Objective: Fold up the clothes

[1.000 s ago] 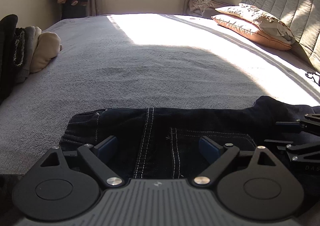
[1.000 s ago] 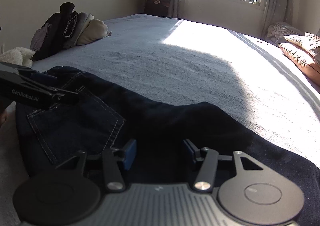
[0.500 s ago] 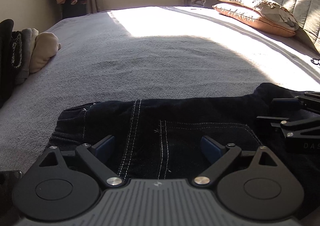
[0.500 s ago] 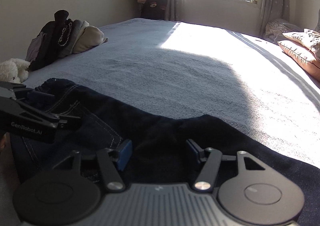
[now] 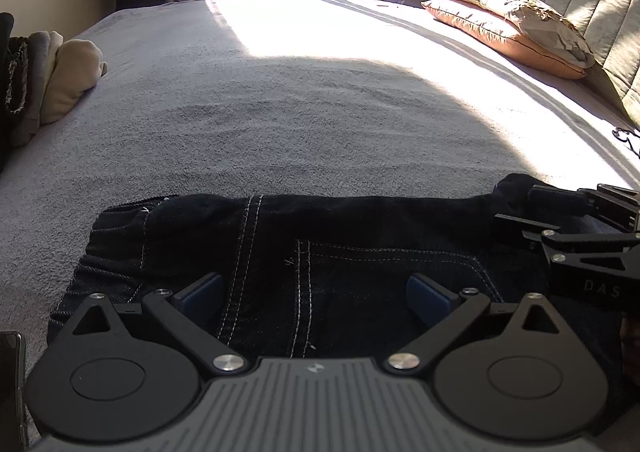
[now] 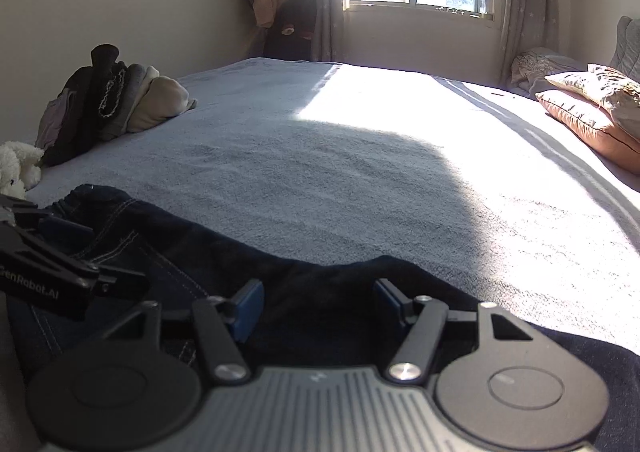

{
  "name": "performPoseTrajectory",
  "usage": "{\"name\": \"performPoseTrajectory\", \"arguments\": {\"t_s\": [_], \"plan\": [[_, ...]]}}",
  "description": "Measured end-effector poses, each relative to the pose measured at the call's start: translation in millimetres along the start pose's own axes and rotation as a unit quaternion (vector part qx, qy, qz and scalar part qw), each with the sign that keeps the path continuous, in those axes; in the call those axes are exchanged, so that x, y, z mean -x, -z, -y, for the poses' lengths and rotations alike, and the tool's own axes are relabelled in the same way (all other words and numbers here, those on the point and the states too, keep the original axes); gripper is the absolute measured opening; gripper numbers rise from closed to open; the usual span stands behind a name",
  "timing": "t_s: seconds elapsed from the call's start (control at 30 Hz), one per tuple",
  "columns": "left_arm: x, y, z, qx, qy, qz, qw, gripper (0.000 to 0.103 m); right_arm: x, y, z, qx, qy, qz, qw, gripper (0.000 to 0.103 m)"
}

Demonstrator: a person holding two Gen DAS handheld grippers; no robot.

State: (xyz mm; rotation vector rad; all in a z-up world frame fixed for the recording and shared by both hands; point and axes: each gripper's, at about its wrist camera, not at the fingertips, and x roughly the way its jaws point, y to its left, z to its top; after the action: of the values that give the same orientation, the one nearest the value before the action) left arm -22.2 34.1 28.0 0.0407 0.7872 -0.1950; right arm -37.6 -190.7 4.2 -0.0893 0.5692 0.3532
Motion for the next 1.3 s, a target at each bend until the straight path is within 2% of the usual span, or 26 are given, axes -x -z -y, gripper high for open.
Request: {"name": "performPoseTrajectory", "arguments": {"t_s": [0.07,0.1,0.13,0.17,0.2,0.27,0.37,0.6,0.63,0.67,0.73,0.77,0.8,0.83,0.9,0.93,1.0,1.17,1.3], "plan": [[-2,-1,1,-0.004,0.001,-0.003,1.0000,0.102,-10,-7,-5,-0.004,-0.005,-0.013,1.000,0.065],[-3,-1,1,-0.006,0.001,-0.005,1.0000,0.102,-18,-8,-11,0.007,0.007,-0.027,1.000,0.067],[-3,0,2,-0.008,0.000,-0.004,1.0000,0.103,-27,-8,-16,0.019,0.020,-0.042,0.999,0.072],[-3,1,3,-0.010,0.000,-0.004,0.9999,0.103,-31,-8,-21,0.031,0.034,-0.043,0.998,0.079],[-3,1,3,-0.012,0.000,-0.004,0.9999,0.103,-34,-8,-25,0.042,0.048,-0.044,0.997,0.082],[-1,2,2,-0.012,0.003,-0.005,0.9999,0.103,-40,-11,-18,0.023,0.061,-0.049,0.997,0.086],[0,3,-2,-0.012,0.012,-0.005,0.9998,0.103,-47,-13,-1,-0.028,0.059,-0.058,0.996,0.093],[2,-4,-15,0.024,0.041,-0.014,0.9988,0.103,-46,-14,-4,-0.043,0.076,-0.040,0.995,0.094],[2,-5,-16,0.028,0.045,-0.015,0.9985,0.103,-43,-16,-4,-0.053,0.079,-0.031,0.995,0.088],[2,-5,-19,0.033,0.050,-0.016,0.9981,0.103,-40,-17,-5,-0.061,0.084,-0.022,0.994,0.071],[3,-7,-23,0.042,0.061,-0.019,0.9971,0.103,-35,-22,-2,-0.099,0.114,-0.004,0.989,0.044],[3,-7,-25,0.049,0.066,-0.020,0.9964,0.103,-33,-25,1,-0.126,0.104,0.002,0.987,0.034],[3,-8,-27,0.055,0.072,-0.021,0.9957,0.103,-32,-27,5,-0.153,0.092,0.008,0.984,0.029],[3,-9,-29,0.060,0.075,-0.022,0.9951,0.103,-34,-28,2,-0.155,0.086,0.001,0.984,0.024],[3,-10,-31,0.068,0.082,-0.024,0.9940,0.103,-38,-30,-5,-0.156,0.075,-0.014,0.985,0.024],[3,-10,-32,0.070,0.084,-0.025,0.9937,0.103,-48,-29,-16,-0.130,0.083,-0.041,0.987,0.024],[2,-11,-33,0.073,0.089,-0.027,0.9930,0.103,-60,-25,-29,-0.090,0.105,-0.057,0.989,0.024],[3,-11,-33,0.067,0.090,-0.027,0.9933,0.103,-80,-30,-21,-0.090,0.117,-0.059,0.987,0.024],[2,-12,-35,0.072,0.092,-0.029,0.9927,0.103,-78,-30,-21,-0.086,0.120,-0.055,0.987,0.024]]}}
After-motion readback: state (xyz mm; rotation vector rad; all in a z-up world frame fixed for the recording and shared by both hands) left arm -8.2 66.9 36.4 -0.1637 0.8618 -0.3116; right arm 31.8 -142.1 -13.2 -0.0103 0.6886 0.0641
